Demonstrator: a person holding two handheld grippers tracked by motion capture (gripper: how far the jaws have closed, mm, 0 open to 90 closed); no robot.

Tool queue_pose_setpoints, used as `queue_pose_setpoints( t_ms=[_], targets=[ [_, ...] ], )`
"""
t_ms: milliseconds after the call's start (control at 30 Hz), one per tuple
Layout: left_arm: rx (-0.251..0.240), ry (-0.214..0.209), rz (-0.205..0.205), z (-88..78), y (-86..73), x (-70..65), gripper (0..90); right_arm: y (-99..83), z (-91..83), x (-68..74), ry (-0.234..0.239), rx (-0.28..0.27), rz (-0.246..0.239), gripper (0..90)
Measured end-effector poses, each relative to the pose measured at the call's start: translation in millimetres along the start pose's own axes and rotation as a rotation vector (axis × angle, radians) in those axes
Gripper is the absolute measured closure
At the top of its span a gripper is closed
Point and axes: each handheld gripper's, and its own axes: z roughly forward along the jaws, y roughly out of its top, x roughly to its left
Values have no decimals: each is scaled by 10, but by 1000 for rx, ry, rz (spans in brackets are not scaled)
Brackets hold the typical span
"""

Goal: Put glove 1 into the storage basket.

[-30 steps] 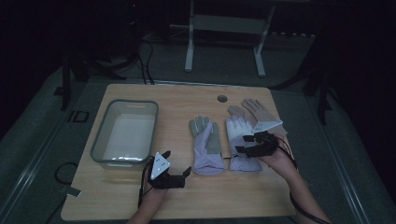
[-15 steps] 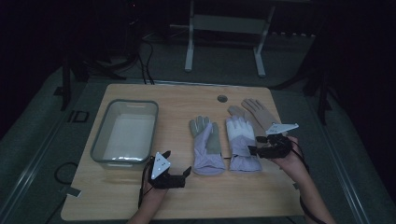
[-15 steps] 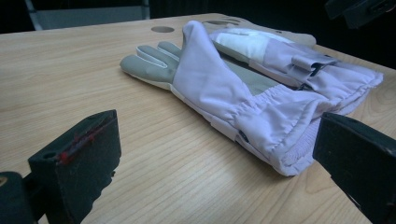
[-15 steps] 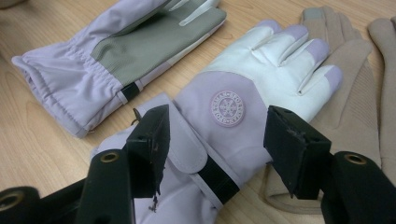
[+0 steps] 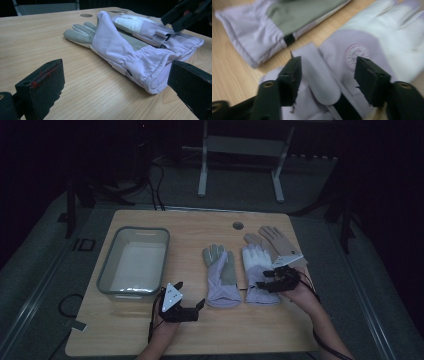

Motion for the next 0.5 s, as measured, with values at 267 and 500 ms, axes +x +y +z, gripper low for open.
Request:
queue_pose_setpoints(
  t_ms=[267, 500],
  targets=[
    [1, 1, 2, 1, 0, -5, 13, -98, 165, 11, -13, 100, -40, 425],
    [1, 4, 0, 1, 0, -2, 13, -125, 158, 27, 24, 81, -24, 647]
  ],
)
